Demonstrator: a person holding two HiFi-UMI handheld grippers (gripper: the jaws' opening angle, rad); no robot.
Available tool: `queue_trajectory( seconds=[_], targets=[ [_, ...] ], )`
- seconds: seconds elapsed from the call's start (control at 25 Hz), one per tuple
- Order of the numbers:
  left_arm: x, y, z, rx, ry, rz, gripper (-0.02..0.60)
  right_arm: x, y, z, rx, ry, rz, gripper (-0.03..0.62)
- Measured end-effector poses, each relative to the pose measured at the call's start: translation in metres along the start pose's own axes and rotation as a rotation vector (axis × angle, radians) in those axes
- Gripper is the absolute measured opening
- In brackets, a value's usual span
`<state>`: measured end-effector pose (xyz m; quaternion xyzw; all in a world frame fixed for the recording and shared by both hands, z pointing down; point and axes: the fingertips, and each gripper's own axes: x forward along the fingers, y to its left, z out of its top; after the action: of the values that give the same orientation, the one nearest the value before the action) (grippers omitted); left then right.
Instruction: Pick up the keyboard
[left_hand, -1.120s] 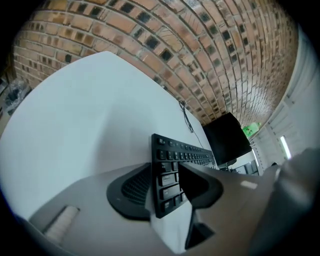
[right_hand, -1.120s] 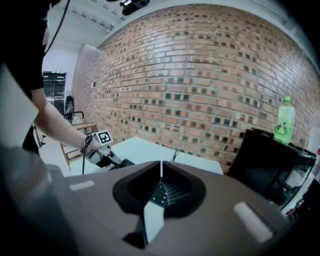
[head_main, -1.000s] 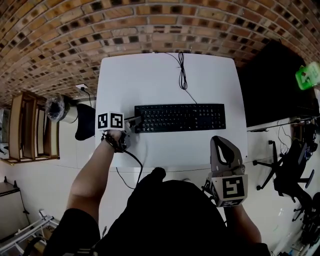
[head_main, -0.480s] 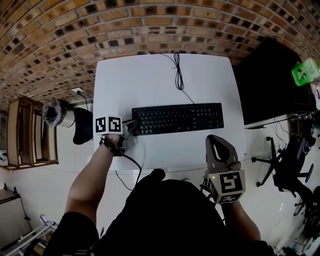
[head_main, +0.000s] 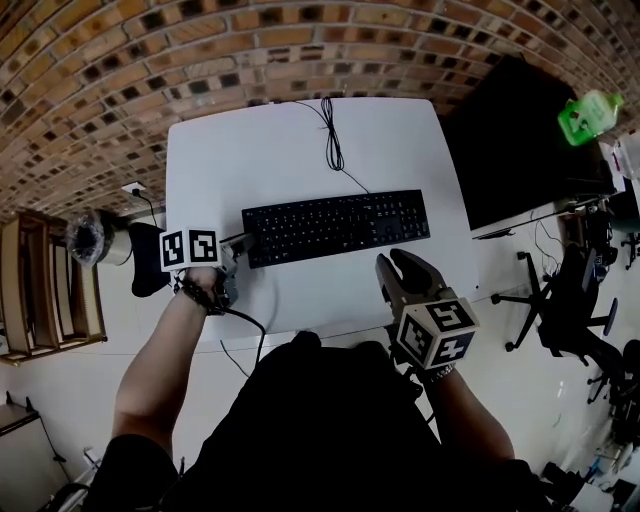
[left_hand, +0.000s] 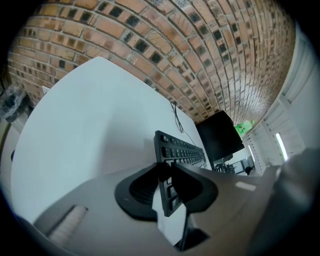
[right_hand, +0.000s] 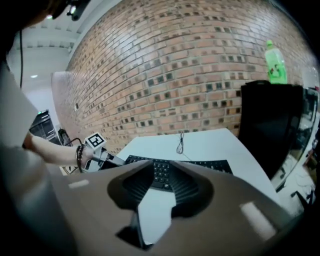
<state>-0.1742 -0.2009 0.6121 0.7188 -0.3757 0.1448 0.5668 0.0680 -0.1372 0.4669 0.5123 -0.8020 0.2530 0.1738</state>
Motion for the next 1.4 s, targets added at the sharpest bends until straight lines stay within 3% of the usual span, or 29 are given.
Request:
queue_trajectory(
  seconds=[0.28, 0.64, 0.8, 1.0, 1.24, 1.4],
  targets=[
    [-0.004, -0.012, 0.003, 0.008, 0.007, 0.018, 0.089, 0.012, -0.010, -0.028, 0.197, 0.048, 0.024, 0.134],
    [-0.012, -0.027, 0.003, 0.009, -0.011, 0.027, 0.086, 0.056, -0.037, -0.098, 0.777, 0.107, 0.109, 0.211],
    [-0.018, -0.037, 0.003, 0.012, -0.020, 0.022, 0.084, 0.079, -0.041, -0.107, 0.970, 0.045, 0.175, 0.225],
    [-0.019, -0.046, 0.000, 0.016, -0.019, 0.026, 0.083, 0.107, -0.054, -0.111, 1.102, -0.048, 0.208, 0.257],
    [-0.021, -0.053, -0.001, 0.025, -0.017, 0.033, 0.083, 0.129, -0.065, -0.101, 1.172, -0.133, 0.242, 0.261],
    [-0.021, -0.054, -0.004, 0.023, -0.015, 0.038, 0.083, 0.132, -0.065, -0.095, 1.216, -0.174, 0.267, 0.224]
  ],
)
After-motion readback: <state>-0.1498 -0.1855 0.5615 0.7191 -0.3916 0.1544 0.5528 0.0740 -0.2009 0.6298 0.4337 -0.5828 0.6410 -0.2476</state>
